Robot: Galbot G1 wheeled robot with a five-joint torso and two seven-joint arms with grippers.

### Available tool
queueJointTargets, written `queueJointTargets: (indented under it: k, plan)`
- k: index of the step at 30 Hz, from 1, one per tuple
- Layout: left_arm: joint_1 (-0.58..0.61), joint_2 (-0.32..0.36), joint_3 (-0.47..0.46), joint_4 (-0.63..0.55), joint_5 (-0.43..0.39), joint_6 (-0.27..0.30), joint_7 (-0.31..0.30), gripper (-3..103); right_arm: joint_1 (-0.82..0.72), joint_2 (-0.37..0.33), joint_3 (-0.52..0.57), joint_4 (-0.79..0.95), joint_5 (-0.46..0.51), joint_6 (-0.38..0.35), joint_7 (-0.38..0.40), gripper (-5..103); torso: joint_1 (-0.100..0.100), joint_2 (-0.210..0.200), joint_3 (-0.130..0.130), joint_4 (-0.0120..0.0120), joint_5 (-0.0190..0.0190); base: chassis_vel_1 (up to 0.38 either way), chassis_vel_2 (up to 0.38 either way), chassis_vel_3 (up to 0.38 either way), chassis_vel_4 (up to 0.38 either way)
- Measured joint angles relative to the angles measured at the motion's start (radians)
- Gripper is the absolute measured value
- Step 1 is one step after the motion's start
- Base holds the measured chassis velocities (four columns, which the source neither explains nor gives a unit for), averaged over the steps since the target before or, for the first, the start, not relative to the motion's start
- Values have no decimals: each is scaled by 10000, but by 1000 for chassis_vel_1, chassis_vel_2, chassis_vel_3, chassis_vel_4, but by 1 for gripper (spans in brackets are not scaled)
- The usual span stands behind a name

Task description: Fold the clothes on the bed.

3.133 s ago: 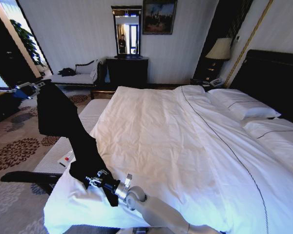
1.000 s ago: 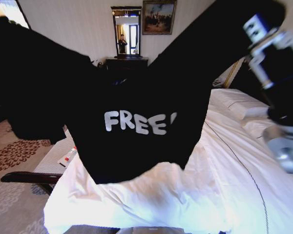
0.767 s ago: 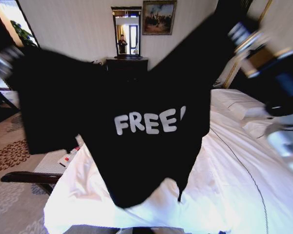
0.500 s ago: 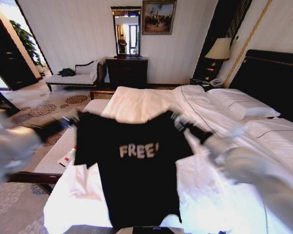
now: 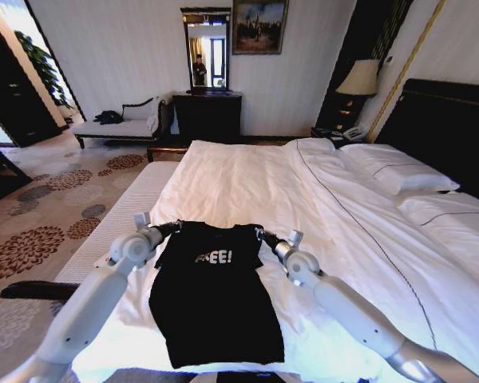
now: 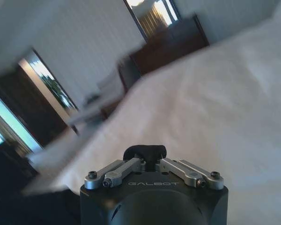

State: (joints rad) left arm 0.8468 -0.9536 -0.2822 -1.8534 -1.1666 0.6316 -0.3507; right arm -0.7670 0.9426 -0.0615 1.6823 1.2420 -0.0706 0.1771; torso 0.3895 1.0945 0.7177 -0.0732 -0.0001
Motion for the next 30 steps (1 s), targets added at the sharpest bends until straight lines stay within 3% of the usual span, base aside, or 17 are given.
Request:
queueJointTargets:
  k: [7, 14, 18, 20, 23, 26, 30]
  plan:
    - [850, 174, -1547, -1606, -699, -251, 211, 2, -543, -341, 1198, 1291, 95, 839, -1688, 1, -5, 4, -4, -1, 2, 0, 0, 0, 0]
    - [1025, 414, -1541, -1405, -494, -322, 317, 2, -453, -374, 1022, 555, -519, 592, -1367, 1, -7, 6, -4, 0, -2, 0, 0, 0, 0]
    - [689, 211, -913, -537, 1, -314, 400, 2, -168, -49, 589, -508, -1046, 228, -979, 1, -3, 4, -1, 0, 5, 0, 0, 0, 0]
    - [147, -85, -311, 552, 497, -311, 417, 2, 158, 255, 232, -1411, -1504, 109, -914, 1, -3, 4, -1, -4, 2, 0, 0, 0, 0]
    - [-256, -308, 23, 1281, 749, -313, 417, 2, 423, 462, 55, -2013, -1792, 113, -954, 1, -3, 4, -1, -4, -2, 0, 0, 0, 0]
    - [-1238, -856, 787, 2785, 1434, -361, 523, 2, 1130, 1220, -352, -3497, -2188, 270, -1055, 1, -2, 3, 0, 3, 1, 0, 0, 0, 0]
    - [-2024, -1318, 1255, 3780, 1905, -468, 664, 2, 1617, 1810, -620, -4688, -2459, 410, -1243, 1, 0, 2, 1, -3, 2, 0, 0, 0, 0]
